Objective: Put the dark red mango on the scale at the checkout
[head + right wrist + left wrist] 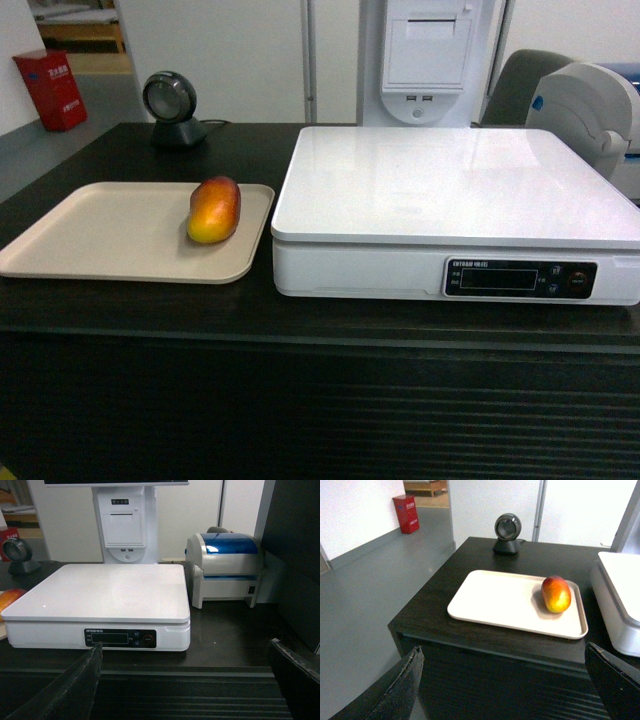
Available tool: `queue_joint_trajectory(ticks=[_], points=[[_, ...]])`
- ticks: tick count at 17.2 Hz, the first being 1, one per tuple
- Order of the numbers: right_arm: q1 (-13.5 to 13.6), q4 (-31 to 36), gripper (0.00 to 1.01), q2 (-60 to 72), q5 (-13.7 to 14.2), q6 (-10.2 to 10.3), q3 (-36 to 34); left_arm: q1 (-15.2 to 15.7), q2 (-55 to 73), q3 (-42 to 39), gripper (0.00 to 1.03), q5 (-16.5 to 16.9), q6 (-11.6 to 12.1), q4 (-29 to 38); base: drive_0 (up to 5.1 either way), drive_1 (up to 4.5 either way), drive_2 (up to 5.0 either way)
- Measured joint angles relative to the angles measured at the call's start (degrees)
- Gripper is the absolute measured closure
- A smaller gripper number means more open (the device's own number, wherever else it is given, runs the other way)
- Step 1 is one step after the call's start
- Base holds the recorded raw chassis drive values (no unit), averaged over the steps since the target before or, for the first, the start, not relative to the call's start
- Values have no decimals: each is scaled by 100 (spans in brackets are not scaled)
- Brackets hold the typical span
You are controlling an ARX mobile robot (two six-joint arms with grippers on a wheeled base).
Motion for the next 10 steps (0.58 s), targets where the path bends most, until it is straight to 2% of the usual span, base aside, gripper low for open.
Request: queue_joint_trajectory(ticks=[3,6,8,10], points=[[0,0,3,0,0,0,0,278,562,59,5,238,31,616,0,0,0],[0,0,3,2,0,0,0,763,1311,114,5,833,164,1314,0,0,0],[0,0,3,0,0,0,0,1438,2387,402,5,1738,332,2240,0,0,0],[0,0,3,2,0,0,0,2065,3663,1034,5,2712,474,3036,0,0,0]])
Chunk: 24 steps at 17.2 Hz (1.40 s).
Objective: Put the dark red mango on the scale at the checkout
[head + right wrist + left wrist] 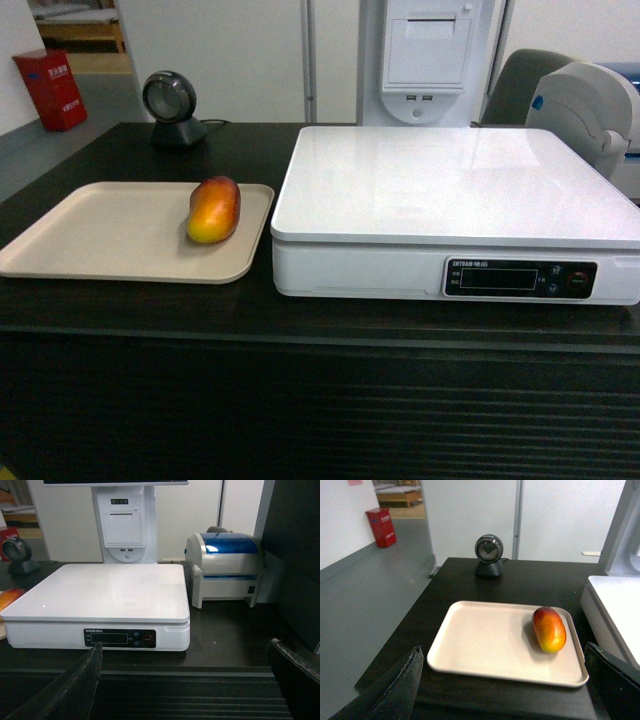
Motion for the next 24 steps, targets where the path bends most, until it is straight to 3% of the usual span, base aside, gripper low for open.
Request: queue_joint_trajectory(ticks=[2,7,8,10,12,18,24], points=[[0,2,3,0,0,0,0,330,1185,769,5,767,26,330,0,0,0],[0,2,3,-2,0,0,0,343,3394,2439,5,1644,212,-118,0,0,0],[0,0,3,-2,2,0,0,315,4310,3314,5,1792,299,-555,0,0,0],[0,0,3,-2,2,0,0,190,6332,5654,5,1926,306,-1690,0,0,0],[0,2,3,0,0,0,0,122,6760,6301,5,1950,262,-2037,0,0,0],[0,0,3,-2,0,0,0,-133,7399,7298,5,1939,118,-2710,0,0,0],[0,0,3,-2,0,0,0,-144,7849,7807,5,1764,129,-3150,0,0,0]])
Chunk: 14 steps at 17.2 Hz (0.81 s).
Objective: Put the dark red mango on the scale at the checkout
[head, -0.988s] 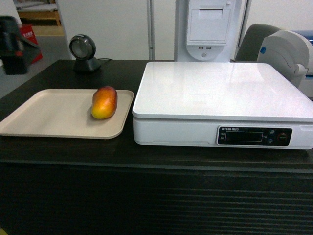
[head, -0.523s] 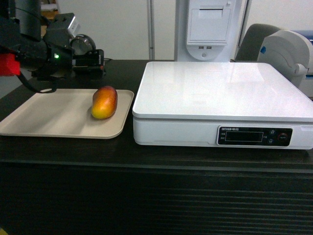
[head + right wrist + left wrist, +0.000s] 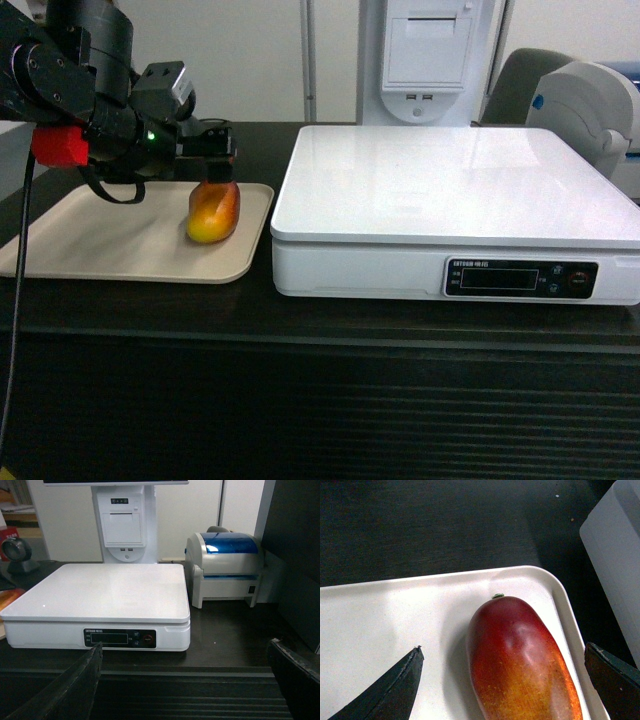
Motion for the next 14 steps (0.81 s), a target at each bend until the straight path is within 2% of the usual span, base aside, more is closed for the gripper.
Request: queue_joint_trajectory(ticks=[6,8,14], points=[[0,0,3,2,0,0,0,-20,136,295,5,22,-15,-275,0,0,0],[0,2,3,0,0,0,0,-94,407,590,5,0,-122,-671,0,0,0],[0,2,3,0,2,0,0,-127,789,981,5,-125,-118,-1196,0,0,0]])
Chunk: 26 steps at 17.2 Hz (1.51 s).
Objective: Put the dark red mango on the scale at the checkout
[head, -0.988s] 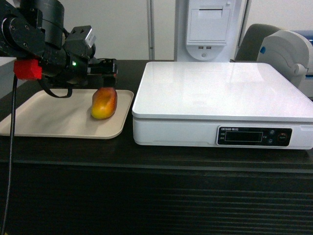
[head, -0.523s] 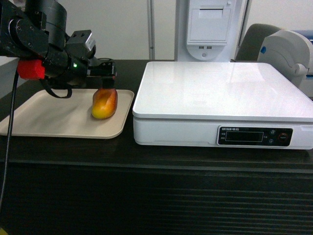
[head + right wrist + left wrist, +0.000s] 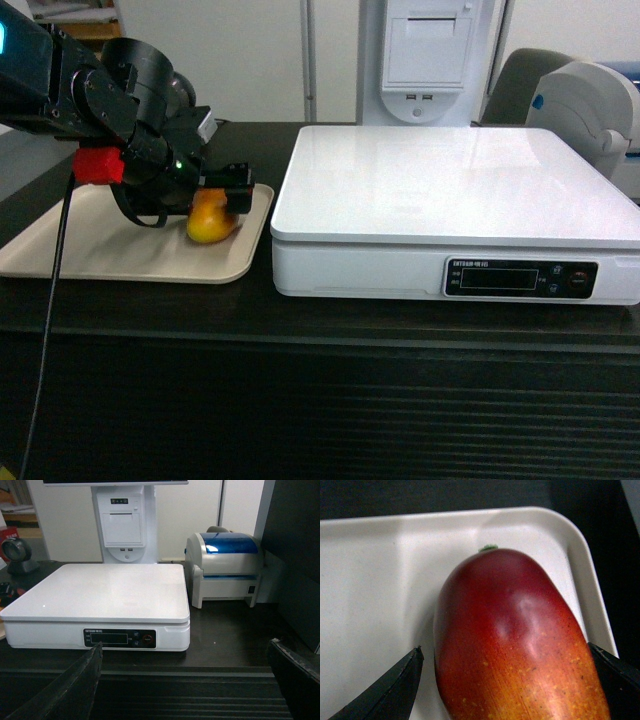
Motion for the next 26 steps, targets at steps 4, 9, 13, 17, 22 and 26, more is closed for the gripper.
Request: queue_joint_trajectory(ticks=[4,9,13,17,22,26], points=[[0,-2,3,0,-2,0,0,2,85,37,5,-83,2,-20,0,0,0],[0,-2,3,2,-2,0,0,-17,-20,-232,35,-90,114,164,0,0,0],[0,0,3,0,-2,0,0,2,-581,-935,43,-131,271,485,0,0,0],[0,-2,3,0,-2,0,0,-249,-1847,-1423,43,-111,564,765,0,0,0],[0,0,3,0,-2,0,0,-1327,-2527,-1169,44,-105,501,658,0,0,0],[0,0,3,0,0,0,0,-1926,-2271,-800,44,-201,236,483,0,0,0]])
